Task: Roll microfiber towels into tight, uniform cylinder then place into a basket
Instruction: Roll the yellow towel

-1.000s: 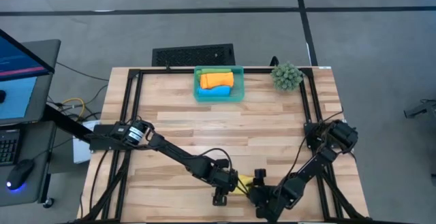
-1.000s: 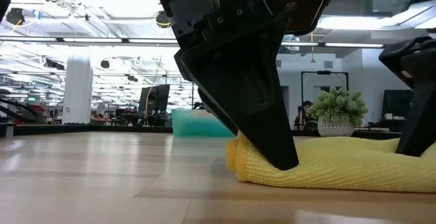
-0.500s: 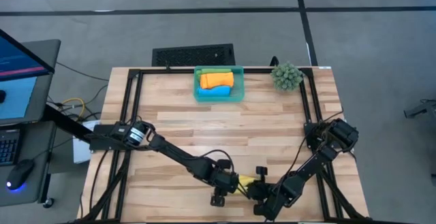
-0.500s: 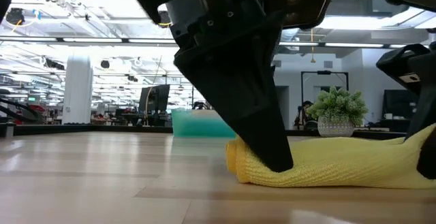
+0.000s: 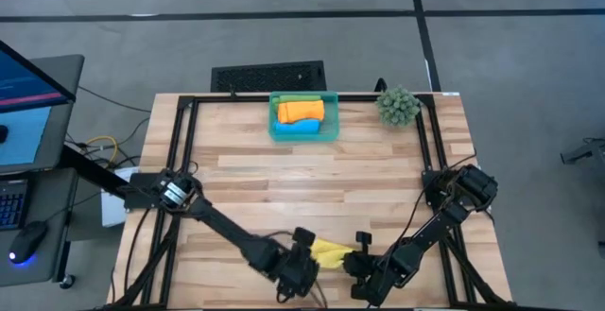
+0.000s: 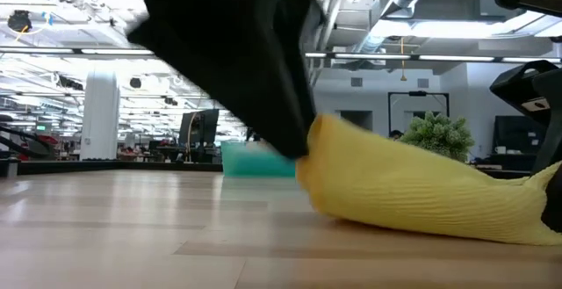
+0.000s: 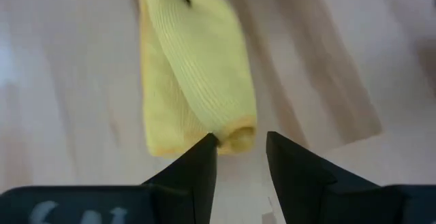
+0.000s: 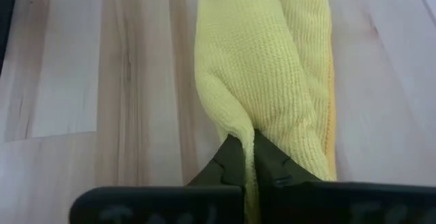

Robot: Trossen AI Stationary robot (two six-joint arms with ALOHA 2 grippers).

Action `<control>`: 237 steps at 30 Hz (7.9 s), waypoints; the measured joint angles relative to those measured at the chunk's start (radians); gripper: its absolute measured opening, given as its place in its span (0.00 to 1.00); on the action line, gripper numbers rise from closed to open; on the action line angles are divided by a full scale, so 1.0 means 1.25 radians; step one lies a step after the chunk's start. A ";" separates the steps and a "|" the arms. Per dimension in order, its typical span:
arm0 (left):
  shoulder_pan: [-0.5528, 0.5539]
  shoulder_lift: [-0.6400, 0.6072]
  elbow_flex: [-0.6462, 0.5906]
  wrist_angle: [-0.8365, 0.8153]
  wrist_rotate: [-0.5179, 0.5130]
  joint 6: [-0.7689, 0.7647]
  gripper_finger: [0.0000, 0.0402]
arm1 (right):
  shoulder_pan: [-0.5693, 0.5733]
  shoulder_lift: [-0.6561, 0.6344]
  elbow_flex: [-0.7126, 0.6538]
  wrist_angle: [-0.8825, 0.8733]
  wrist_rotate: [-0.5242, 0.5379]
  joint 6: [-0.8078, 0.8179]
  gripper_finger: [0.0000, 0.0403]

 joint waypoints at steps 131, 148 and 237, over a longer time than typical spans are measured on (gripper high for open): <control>-0.107 -0.036 -0.069 0.199 -0.248 0.324 0.60 | -0.015 -0.001 -0.001 0.066 -0.066 0.019 0.07; -0.029 -0.035 -0.197 0.376 -0.028 0.287 0.60 | -0.019 -0.001 -0.001 0.066 -0.069 0.019 0.07; 0.125 0.006 -0.234 0.438 0.616 -0.499 0.06 | 0.013 0.005 -0.002 0.340 -0.199 0.220 0.04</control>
